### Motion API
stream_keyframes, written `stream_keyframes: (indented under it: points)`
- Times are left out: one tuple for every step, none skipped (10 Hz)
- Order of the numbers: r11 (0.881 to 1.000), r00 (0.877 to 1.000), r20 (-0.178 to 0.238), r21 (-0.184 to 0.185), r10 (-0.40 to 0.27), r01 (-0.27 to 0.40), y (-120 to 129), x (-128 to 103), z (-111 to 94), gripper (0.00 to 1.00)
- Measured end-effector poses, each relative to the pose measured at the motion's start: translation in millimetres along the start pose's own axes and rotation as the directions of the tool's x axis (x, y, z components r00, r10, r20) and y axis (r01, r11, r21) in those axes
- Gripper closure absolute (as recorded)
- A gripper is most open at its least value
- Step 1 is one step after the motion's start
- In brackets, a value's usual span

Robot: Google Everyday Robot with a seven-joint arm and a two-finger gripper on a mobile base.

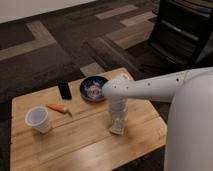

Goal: Wipe the white sponge on the table

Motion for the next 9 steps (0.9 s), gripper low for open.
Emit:
stream_keyframes:
  points:
    - [1.000, 1.000, -0.008, 0.001, -0.017, 0.017, 4, 0, 2, 1.00]
    - [0.999, 0.999, -0.009, -0.002, -0.034, 0.034, 11, -2, 3, 1.00]
    - [0.998, 0.998, -0.009, -0.008, -0.058, 0.058, 22, -4, 4, 1.00]
    - [0.997, 0.997, -0.009, -0.012, -0.082, 0.082, 33, -8, 4, 1.00]
    - [0.994, 0.994, -0.005, -0.012, -0.106, 0.106, 41, -12, 4, 1.00]
    - [0.989, 0.989, 0.003, -0.012, -0.145, 0.145, 55, -19, 3, 1.00]
    - [0.985, 0.985, 0.012, -0.015, -0.171, 0.171, 66, -23, 0, 1.00]
    - [0.980, 0.980, 0.021, -0.018, -0.198, 0.199, 78, -28, -2, 1.00]
    - [0.970, 0.970, 0.033, -0.022, -0.240, 0.241, 94, -33, -6, 1.00]
